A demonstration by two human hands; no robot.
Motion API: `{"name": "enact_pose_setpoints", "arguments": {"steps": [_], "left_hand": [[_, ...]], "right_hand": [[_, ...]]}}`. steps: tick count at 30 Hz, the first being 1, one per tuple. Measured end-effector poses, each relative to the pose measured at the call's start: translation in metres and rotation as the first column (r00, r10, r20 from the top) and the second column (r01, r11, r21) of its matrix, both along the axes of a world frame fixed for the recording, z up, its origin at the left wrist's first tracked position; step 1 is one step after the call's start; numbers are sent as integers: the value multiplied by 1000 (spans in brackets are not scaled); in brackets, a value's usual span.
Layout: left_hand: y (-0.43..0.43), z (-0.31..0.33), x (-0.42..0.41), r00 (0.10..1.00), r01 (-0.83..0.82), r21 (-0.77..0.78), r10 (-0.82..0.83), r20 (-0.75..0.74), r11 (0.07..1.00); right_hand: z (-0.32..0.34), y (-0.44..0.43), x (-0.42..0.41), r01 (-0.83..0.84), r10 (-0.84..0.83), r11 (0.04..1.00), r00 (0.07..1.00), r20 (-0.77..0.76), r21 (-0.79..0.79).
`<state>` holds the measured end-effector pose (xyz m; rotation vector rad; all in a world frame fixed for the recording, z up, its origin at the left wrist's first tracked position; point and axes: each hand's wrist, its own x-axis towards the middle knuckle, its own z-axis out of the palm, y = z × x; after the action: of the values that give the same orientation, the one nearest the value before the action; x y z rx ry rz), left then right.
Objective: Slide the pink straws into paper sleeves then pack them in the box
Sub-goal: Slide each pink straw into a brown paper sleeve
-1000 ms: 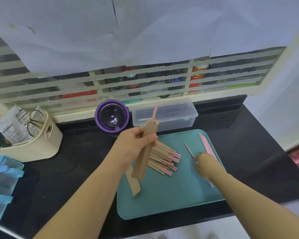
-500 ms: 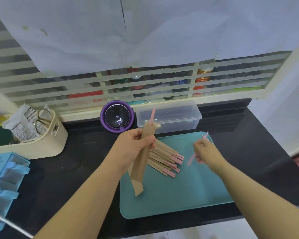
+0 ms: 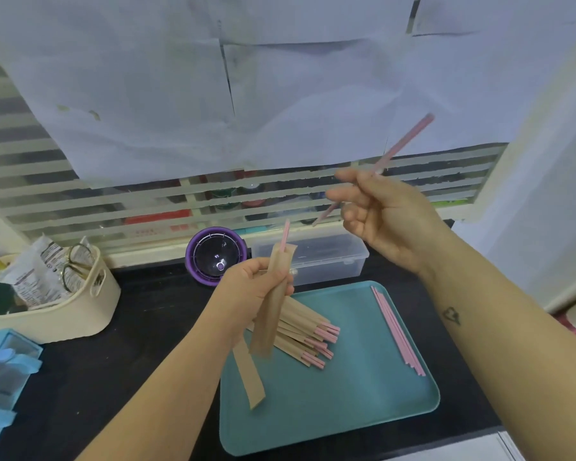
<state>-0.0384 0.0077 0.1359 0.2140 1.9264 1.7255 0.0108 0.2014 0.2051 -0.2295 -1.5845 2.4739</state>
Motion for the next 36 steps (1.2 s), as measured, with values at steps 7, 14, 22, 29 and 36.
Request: {"name": "enact_pose_setpoints", "arguments": {"steps": [7, 14, 22, 29, 36], "left_hand": [[2, 8, 5, 995, 50, -29, -52, -82, 998], [4, 14, 12, 983, 154, -30, -156, -95, 988], [2, 15, 15, 964, 263, 97, -264, -2, 960], [2, 17, 16, 930, 361, 147, -368, 21, 921], [0, 16, 15, 909, 379, 241, -408, 82, 894]], "right_hand": [[2, -12, 5, 165, -186, 796, 982, -24, 582], [-1, -9, 10, 67, -145, 736, 988, 61, 674], [6, -3, 13, -58, -53, 723, 989, 139, 688], [13, 5, 15, -166, 44, 644, 983, 180, 747], [21, 16, 12, -352, 196, 699, 932, 306, 622]]}}
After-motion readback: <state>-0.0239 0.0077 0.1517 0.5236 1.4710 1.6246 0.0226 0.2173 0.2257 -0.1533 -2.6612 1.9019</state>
